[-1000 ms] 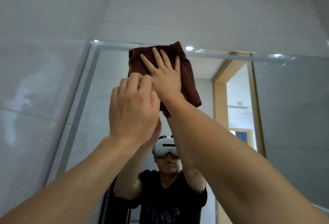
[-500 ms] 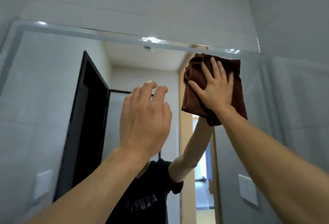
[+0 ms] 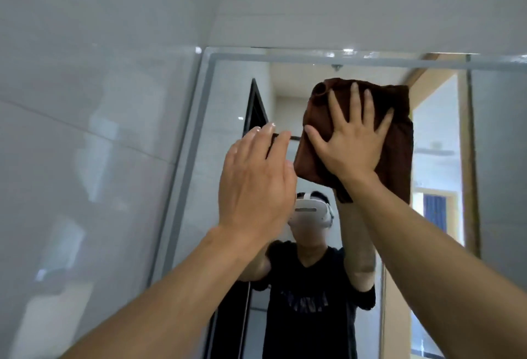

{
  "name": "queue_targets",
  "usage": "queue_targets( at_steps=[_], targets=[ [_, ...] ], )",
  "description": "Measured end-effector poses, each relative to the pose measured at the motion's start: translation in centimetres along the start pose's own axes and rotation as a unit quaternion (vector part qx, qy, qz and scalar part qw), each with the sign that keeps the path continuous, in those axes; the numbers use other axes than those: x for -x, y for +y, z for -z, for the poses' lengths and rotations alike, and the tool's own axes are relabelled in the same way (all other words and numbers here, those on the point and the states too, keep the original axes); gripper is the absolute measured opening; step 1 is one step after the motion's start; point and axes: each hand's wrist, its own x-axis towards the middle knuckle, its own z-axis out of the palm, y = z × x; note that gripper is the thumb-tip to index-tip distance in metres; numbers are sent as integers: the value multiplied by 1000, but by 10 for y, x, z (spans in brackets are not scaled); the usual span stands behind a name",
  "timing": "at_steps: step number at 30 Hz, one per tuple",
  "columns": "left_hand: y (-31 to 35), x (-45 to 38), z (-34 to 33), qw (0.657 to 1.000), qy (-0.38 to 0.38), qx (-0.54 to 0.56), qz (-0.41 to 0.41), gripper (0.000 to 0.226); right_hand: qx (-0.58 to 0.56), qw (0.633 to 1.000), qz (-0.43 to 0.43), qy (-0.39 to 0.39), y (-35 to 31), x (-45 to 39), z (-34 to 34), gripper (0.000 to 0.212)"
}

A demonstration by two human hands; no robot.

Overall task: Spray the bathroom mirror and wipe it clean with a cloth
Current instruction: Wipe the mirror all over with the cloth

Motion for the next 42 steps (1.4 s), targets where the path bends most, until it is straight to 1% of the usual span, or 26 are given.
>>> queue_targets(
  at_steps=[2, 6, 8, 11, 15, 17, 20, 25, 27, 30, 34, 37, 39, 42],
  targets=[
    [-20, 0, 12, 1000, 6, -14, 8, 50, -17, 999, 37, -8, -52, 9, -8, 80],
    [-54, 1, 31, 999, 12, -43, 25, 48, -57, 992, 97, -48, -130, 26, -11, 83],
    [-73, -2, 39, 997, 21, -65, 37, 44, -69, 987, 136, -55, -163, 35, -14, 80],
    [-96, -10, 44, 993, 31, -83, 75, 43, -76, 979, 178, -56, -186, 45, -24, 74],
    [-104, -14, 39, 989, 24, -94, 108, 44, -69, 960, 269, -47, -171, 55, -32, 77],
    [-91, -11, 29, 991, 21, -85, 104, 43, -78, 956, 280, -32, -144, 61, -31, 77],
    [-44, -4, 6, 996, 18, -48, 68, 43, -64, 967, 244, -27, -81, 73, -19, 76],
    [88, 13, -41, 997, -25, 28, -66, 48, -16, 987, 157, -31, 50, 92, 17, 66],
    [135, 16, -55, 994, -35, 67, -79, 48, 16, 992, 122, -27, 103, 98, 28, 65],
    [181, 16, -71, 990, -35, 111, -84, 49, 51, 996, 63, -35, 187, 110, 41, 70],
    [214, 18, -89, 988, -51, 116, -90, 50, 77, 997, 13, -30, 298, 130, 61, 78],
    [231, 23, -98, 987, -59, 108, -105, 50, 98, 994, -51, -25, 363, 146, 74, 78],
    [239, 25, -102, 985, -69, 107, -115, 51, 104, 991, -76, -26, 384, 154, 76, 78],
    [233, 30, -107, 986, -92, 87, -107, 51, 104, 989, -100, -11, 379, 158, 73, 78]
  ],
)
